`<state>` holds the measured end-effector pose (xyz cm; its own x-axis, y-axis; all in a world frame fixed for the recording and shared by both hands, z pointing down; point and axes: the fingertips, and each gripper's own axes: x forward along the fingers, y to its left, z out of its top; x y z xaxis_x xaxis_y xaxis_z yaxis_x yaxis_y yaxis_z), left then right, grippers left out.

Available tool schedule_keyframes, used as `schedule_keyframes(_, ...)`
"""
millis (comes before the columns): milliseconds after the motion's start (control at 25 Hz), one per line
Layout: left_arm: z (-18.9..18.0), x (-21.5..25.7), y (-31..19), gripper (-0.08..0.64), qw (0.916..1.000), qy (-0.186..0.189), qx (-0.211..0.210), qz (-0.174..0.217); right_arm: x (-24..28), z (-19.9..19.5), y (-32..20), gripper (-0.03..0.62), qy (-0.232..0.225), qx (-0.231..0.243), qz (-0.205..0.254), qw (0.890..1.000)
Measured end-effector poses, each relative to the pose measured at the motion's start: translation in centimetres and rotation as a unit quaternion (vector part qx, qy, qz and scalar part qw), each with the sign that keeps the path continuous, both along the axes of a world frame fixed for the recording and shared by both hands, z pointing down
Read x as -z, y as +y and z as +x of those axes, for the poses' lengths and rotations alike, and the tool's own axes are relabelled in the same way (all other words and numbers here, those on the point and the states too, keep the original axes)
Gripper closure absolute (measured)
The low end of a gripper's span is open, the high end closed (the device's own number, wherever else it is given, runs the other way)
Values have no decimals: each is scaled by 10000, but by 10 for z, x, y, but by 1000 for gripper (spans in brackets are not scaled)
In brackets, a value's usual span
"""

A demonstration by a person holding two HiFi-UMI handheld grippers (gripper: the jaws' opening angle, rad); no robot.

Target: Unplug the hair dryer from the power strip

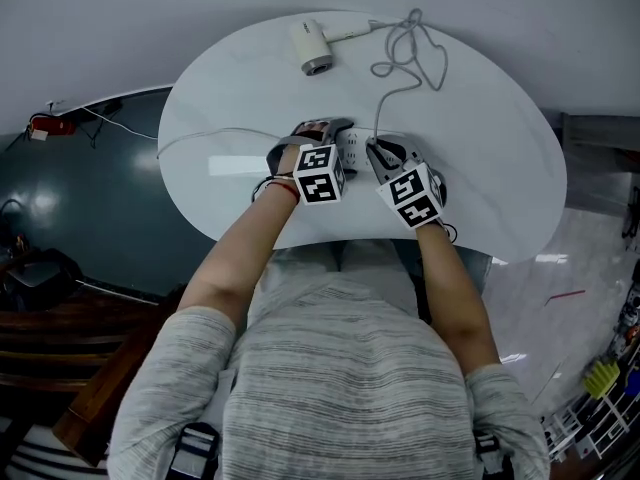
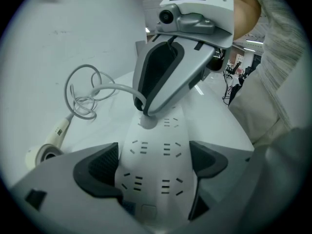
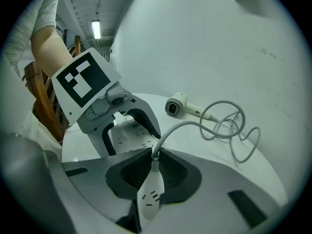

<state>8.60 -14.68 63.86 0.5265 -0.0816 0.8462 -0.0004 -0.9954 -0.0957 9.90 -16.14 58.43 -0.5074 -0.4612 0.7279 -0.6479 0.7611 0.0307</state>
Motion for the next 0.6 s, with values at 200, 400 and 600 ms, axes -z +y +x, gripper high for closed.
schedule_keyframes(200, 0, 0, 1, 118, 10000, 20, -48, -5, 0, 0, 1, 537, -38, -31, 0, 10000)
schedule_keyframes(400, 0, 1, 1, 120, 9999, -2, -100, 25, 1, 0, 1, 538, -116, -54, -5, 9999)
schedule_keyframes(600, 1, 4, 7, 118, 9996, -98, -246, -120, 2, 1, 4, 540, -181, -91, -83, 9998)
